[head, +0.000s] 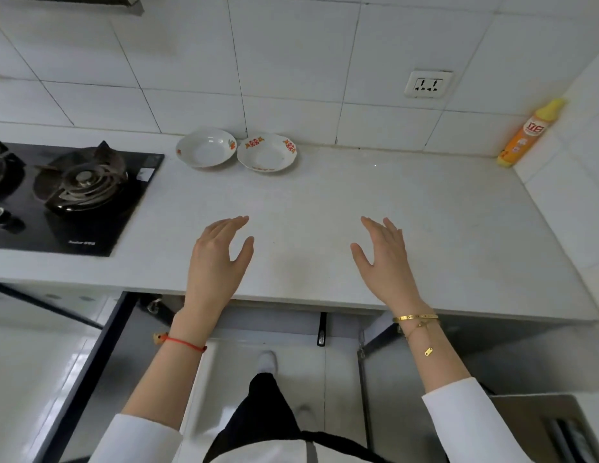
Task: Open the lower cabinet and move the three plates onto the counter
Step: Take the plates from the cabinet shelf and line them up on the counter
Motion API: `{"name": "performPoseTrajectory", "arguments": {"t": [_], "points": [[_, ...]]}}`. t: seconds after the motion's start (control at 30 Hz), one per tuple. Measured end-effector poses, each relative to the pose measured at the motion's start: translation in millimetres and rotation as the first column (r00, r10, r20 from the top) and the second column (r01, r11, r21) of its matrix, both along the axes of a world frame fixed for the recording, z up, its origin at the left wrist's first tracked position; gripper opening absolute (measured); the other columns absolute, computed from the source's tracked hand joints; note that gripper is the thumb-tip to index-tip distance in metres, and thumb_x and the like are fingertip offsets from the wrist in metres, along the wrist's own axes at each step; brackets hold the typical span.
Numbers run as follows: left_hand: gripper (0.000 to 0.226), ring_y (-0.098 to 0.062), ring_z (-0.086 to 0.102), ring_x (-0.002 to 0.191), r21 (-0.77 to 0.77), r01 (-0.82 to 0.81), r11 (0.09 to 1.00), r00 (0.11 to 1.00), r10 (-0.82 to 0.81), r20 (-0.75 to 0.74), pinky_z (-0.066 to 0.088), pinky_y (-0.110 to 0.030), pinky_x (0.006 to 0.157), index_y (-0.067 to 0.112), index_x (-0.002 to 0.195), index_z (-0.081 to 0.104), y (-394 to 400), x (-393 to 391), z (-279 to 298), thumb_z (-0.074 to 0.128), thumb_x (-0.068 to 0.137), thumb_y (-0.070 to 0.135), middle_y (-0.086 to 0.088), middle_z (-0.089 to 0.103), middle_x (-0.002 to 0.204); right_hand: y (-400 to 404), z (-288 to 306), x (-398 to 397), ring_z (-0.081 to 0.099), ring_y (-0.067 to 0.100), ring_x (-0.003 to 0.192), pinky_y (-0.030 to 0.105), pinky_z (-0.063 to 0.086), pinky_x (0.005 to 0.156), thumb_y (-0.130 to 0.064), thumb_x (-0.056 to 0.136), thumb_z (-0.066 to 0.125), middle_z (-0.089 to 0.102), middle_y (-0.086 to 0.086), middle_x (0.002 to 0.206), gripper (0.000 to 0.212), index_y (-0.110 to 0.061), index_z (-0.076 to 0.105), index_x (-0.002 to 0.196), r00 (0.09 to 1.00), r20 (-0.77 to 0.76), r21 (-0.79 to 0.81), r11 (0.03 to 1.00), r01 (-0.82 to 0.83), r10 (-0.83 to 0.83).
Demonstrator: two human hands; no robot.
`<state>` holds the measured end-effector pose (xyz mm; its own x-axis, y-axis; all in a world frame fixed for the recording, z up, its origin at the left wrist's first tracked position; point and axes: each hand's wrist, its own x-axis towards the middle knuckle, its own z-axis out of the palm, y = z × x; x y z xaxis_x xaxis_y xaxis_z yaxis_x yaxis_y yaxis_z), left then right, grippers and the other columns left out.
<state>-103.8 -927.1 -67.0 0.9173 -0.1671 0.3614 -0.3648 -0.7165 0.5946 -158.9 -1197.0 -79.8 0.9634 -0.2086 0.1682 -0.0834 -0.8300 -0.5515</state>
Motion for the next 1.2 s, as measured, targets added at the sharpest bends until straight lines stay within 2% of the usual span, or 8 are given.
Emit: {"name": "performPoseTrajectory", "arguments": {"t": [0.23,0.53,0.83,1.03,1.13,1.2], "points": [[0.036,-0.018,0.053,0.123,0.008,-0.006,1.000,0.999,0.007,-0.032,0.036,-0.024,0.102,0.013,0.129,0.060,11,-43,-2,0.059,0.094,0.021,0.000,0.065,0.124,8,-5,-46,0.010,0.019,0.148,0.040,0.005,0.123,-0.030,0.100,0.043,0.034,0.001,0.153,0.051,-0.016,0.031,0.148,0.999,-0.026,0.025,0.999,0.021,-0.020],[0.035,-0.015,0.051,0.124,0.020,0.003,1.000,0.998,-0.002,-0.069,0.035,-0.021,0.102,0.015,0.129,0.059,35,-68,-3,0.057,0.094,0.021,0.002,0.064,0.124,31,-6,-75,0.010,0.018,0.148,0.042,0.010,0.123,-0.029,0.100,0.044,0.033,0.001,0.154,0.052,-0.014,0.031,0.148,0.997,-0.051,0.049,0.997,0.057,-0.055],[0.036,-0.017,0.049,0.126,0.036,0.065,0.997,0.993,-0.061,-0.099,0.038,-0.029,0.104,0.014,0.129,0.059,62,-92,-3,0.057,0.094,0.021,0.001,0.064,0.125,63,-5,-113,0.012,0.019,0.148,0.042,0.011,0.122,-0.029,0.099,0.046,0.035,0.002,0.153,0.052,-0.014,0.032,0.147,0.993,-0.063,0.052,0.993,0.107,-0.103],[0.036,-0.013,0.050,0.123,0.037,0.102,0.994,0.985,-0.096,-0.144,0.031,-0.011,0.098,0.015,0.129,0.059,68,-116,-12,0.058,0.094,0.020,0.001,0.064,0.122,76,-16,-144,0.012,0.018,0.148,0.041,0.015,0.122,-0.028,0.099,0.046,0.034,0.003,0.153,0.051,-0.015,0.033,0.147,0.986,-0.089,0.085,0.985,0.147,-0.140],[0.034,-0.015,0.053,0.119,0.063,0.119,0.991,0.981,-0.108,-0.162,0.016,0.006,0.092,0.014,0.127,0.061,67,-126,-22,0.059,0.093,0.019,0.000,0.065,0.119,77,-29,-156,0.016,0.019,0.147,0.038,0.019,0.120,-0.029,0.100,0.046,0.033,0.004,0.153,0.051,-0.018,0.032,0.147,0.981,-0.116,0.088,0.982,0.167,-0.156],[0.034,-0.015,0.054,0.117,0.076,0.129,0.989,0.977,-0.113,-0.183,0.014,0.009,0.090,0.015,0.127,0.061,65,-131,-28,0.059,0.093,0.020,0.001,0.065,0.119,77,-37,-162,0.021,0.021,0.145,0.042,0.023,0.119,-0.029,0.099,0.046,0.036,0.005,0.151,0.050,-0.018,0.033,0.146,0.980,-0.115,0.083,0.981,0.173,-0.163]]}}
